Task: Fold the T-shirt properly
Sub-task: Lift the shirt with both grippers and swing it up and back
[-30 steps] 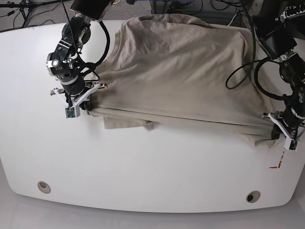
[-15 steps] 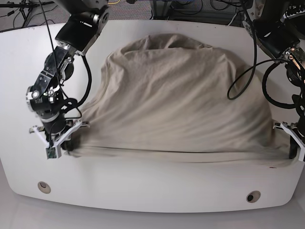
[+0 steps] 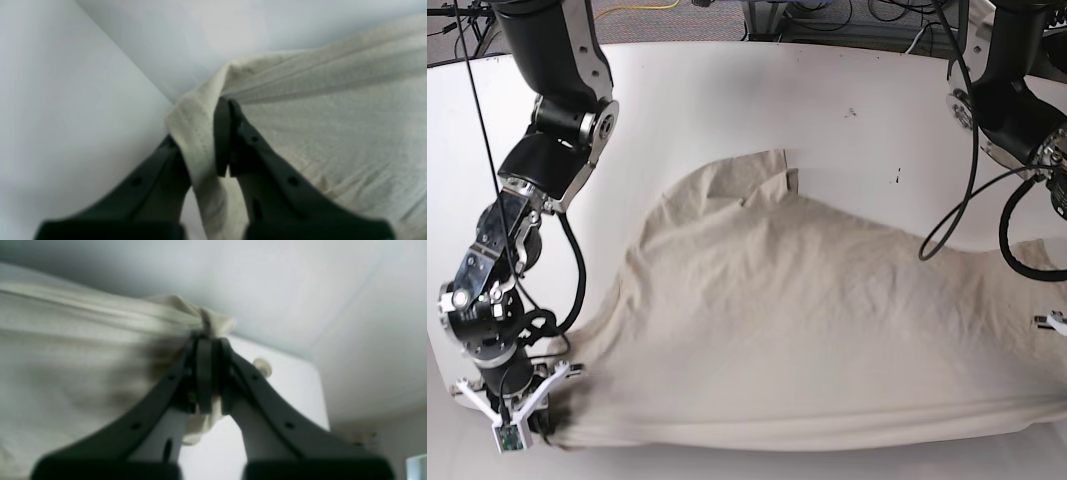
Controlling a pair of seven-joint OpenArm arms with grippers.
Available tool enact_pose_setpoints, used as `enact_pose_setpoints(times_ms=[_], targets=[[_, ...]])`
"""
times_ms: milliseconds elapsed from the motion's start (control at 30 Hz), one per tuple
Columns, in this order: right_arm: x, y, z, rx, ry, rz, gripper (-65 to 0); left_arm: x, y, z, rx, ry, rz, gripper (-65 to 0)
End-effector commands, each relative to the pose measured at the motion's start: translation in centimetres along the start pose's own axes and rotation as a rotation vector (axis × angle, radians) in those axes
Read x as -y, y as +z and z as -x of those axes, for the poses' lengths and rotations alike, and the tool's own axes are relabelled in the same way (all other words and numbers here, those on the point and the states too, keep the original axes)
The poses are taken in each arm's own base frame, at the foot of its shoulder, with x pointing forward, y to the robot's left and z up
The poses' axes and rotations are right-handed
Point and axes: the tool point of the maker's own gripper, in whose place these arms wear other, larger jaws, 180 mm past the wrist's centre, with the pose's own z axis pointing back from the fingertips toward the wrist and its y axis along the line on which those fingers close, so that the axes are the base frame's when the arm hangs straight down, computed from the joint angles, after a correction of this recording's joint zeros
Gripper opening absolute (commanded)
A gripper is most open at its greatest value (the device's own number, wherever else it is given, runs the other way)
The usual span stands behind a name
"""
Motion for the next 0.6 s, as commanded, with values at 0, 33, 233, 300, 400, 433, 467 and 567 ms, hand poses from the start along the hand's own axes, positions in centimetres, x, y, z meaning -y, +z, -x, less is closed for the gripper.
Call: enact_pose_setpoints(times_ms=[0,33,233,300,400,433,467,567], targets=[[2.9,0.6,-5.5,0.108,0.028,0.066,-65.0,-2.5,0.7,-4.7,0.103,-0.002,-0.071,-65.0],[3.2,0.6,-6.4,0.12,0.033,0.069,-65.0,-3.0,0.8,-5.5,0.119,0.002,-0.082,-65.0],[4.9,0.6,-13.2,0.203,0.079,0.08,-65.0,-6.0,2.3,-11.4,0.224,0.024,-0.154,-65.0],[5.4,0.9,-15.1,0.227,0.095,0.088,-65.0,-6.4,2.8,-12.9,0.255,0.02,-0.163,-65.0],[6.1,1.6,-17.8,0.262,0.118,0.101,-65.0,-6.6,3.3,-14.8,0.298,0.008,-0.17,-65.0],[6.3,1.8,-18.6,0.273,0.125,0.107,-65.0,-6.6,3.4,-15.4,0.31,0.002,-0.17,-65.0],[6.5,2.0,-19.0,0.279,0.129,0.109,-65.0,-6.6,3.5,-15.7,0.317,-0.001,-0.171,-65.0],[6.9,2.4,-20.3,0.29,0.156,0.119,-65.0,-6.5,3.7,-16.5,0.333,0.005,-0.17,-65.0]])
